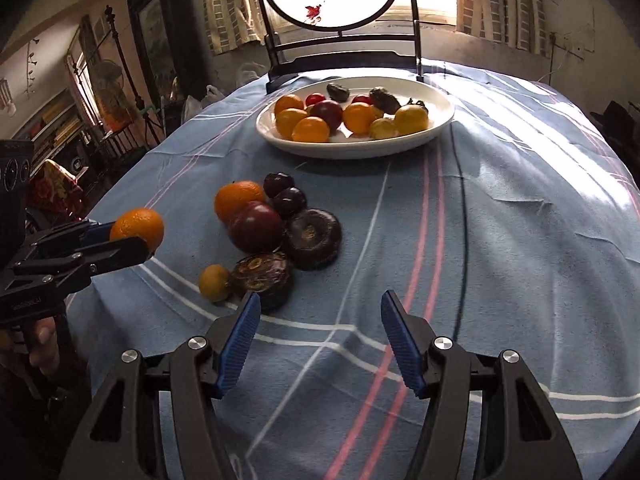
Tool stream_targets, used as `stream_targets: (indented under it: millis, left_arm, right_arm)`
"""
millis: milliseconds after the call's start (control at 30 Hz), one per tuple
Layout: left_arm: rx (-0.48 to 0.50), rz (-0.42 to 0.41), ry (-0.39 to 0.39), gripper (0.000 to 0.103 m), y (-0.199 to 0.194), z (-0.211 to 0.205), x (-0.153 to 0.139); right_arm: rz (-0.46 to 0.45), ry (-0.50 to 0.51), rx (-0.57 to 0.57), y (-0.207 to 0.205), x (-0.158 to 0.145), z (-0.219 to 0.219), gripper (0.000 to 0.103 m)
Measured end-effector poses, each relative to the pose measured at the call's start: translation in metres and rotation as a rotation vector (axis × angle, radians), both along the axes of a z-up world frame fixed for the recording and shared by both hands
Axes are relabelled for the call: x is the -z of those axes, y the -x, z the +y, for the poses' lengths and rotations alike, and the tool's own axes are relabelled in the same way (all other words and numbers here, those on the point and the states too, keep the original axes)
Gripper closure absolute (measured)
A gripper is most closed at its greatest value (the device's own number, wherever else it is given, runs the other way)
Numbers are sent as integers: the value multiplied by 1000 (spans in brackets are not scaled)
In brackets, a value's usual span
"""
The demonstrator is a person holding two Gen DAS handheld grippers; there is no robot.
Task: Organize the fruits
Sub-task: 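Grasp an orange with the left tool while the right tool grasps a dark brown fruit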
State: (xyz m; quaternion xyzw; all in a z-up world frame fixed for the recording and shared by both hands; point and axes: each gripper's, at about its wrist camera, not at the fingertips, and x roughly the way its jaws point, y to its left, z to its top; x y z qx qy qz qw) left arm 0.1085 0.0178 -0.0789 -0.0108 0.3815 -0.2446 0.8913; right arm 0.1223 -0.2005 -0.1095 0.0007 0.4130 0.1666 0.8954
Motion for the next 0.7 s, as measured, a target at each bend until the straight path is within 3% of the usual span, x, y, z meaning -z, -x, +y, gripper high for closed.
stream_targets:
  millis: [300,533,633,700]
  left_arm:
    - [-9,14,10,62,9,13,3]
    - [-12,23,19,62,8,14,7]
    - [-11,21,18,62,8,13,7]
    - [-13,15,13,62,9,13,7]
  right_arm:
    - [38,56,-52,-7,0,38,53]
    - [37,71,-51,-13,0,45,53]
    - [85,69,-65,-19,8,48,53]
    - [46,56,-54,-13,5,47,63]
